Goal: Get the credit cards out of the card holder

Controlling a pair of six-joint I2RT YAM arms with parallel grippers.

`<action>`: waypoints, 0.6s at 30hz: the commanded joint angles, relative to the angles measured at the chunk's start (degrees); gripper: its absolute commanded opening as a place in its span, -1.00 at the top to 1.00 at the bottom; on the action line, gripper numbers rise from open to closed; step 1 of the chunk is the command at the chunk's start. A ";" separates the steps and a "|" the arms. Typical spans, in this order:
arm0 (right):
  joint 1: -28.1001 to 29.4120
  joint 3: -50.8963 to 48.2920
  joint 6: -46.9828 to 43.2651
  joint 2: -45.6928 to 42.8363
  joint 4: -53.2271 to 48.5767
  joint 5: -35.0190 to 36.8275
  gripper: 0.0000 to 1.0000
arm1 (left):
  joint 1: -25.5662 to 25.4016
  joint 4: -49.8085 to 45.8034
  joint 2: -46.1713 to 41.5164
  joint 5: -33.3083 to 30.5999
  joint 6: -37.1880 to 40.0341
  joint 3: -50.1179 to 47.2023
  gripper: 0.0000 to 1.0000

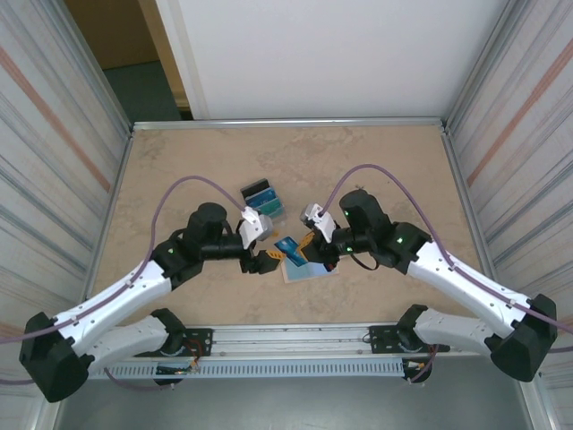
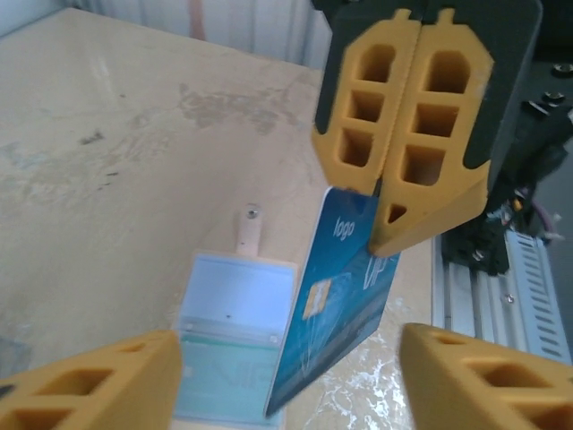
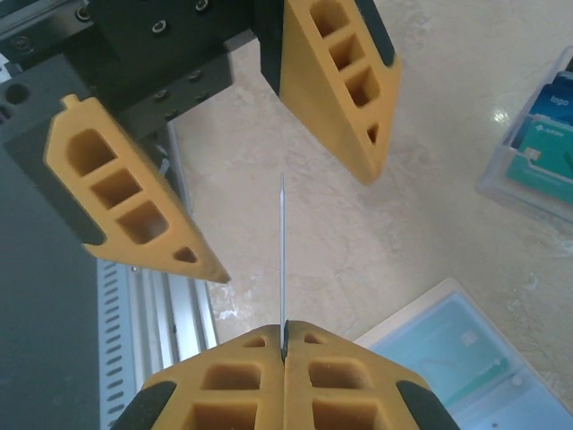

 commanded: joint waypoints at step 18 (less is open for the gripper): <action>0.53 4.91 -3.34 3.44 -2.76 1.10 0.66 | -2.10 -4.59 3.61 3.55 7.30 4.20 1.00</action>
